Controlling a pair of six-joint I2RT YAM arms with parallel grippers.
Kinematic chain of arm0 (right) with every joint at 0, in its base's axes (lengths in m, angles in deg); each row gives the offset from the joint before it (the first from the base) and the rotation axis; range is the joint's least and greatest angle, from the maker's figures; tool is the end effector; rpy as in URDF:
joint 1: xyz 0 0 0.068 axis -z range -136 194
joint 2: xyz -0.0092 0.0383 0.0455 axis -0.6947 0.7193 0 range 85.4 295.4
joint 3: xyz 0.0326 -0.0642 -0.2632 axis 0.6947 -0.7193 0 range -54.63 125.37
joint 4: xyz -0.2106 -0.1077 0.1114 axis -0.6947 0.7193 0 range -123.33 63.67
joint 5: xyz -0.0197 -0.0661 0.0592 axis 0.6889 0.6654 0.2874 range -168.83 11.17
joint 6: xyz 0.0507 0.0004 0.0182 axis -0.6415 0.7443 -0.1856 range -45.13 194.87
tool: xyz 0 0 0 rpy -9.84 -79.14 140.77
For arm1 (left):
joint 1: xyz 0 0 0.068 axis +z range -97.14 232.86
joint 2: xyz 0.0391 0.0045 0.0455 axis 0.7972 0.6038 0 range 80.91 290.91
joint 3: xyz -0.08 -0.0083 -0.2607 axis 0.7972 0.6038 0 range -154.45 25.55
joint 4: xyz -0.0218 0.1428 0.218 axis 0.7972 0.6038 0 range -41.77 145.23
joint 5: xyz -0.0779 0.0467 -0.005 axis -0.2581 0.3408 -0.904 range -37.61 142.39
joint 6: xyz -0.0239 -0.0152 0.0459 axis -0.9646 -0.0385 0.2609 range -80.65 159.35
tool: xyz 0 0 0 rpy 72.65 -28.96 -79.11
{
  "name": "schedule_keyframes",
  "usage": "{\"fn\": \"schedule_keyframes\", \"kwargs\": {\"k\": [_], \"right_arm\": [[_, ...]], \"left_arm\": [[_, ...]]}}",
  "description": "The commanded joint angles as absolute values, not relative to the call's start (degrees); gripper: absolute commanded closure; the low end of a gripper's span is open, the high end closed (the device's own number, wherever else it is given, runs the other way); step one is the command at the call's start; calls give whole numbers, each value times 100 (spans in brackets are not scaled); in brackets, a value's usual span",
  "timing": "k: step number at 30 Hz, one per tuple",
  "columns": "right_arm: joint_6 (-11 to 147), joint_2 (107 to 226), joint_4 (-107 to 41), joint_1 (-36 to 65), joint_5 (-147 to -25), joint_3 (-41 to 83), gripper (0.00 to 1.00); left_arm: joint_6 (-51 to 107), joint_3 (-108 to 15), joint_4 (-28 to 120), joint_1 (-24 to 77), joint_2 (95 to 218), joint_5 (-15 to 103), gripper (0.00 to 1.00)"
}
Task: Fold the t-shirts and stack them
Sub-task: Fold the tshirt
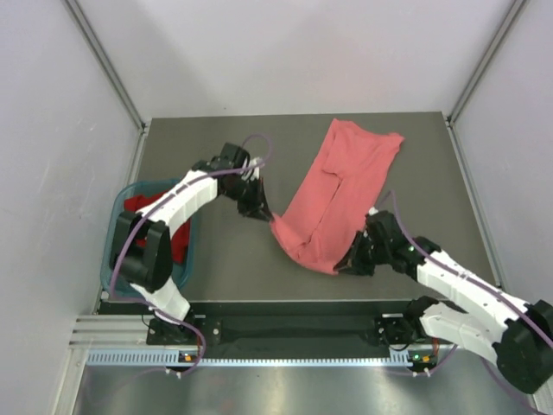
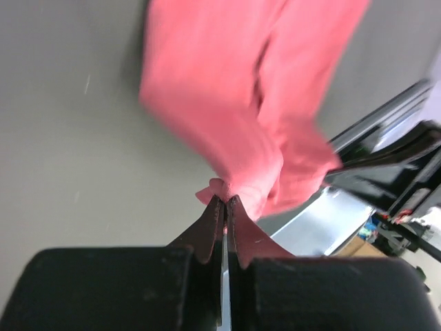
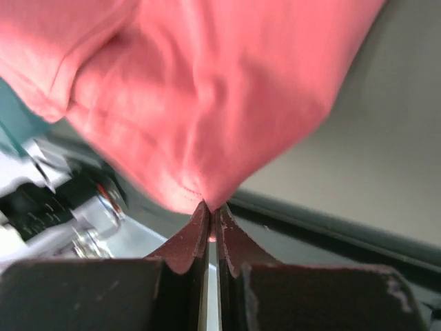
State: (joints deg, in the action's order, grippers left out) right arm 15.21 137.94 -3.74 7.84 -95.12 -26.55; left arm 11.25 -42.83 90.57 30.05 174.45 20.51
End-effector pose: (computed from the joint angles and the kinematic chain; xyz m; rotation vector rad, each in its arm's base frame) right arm 0.1320 0.1089 0.1888 0.4390 2.7438 0.9348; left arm 0.2910 -0.1428 0.2308 0.0302 2.8702 -0.9841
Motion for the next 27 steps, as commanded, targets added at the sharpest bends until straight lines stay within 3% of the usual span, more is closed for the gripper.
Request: {"fn": "schedule_keyframes", "kwargs": {"k": [1, 10, 27], "right_arm": [[2186, 14234, -230, 1463, -9631, -1958, 100], [4032, 15859, 411, 3493, -10484, -454, 100], [5438, 18041, 833, 4945, -11231, 1295, 100]], "left_arm": [[982, -5309, 9270, 2992, 18056, 1908, 100], [385, -7840, 8849, 2852, 19903, 1530, 100], [-933, -9275, 7521, 2693, 21564, 1345, 100]]}}
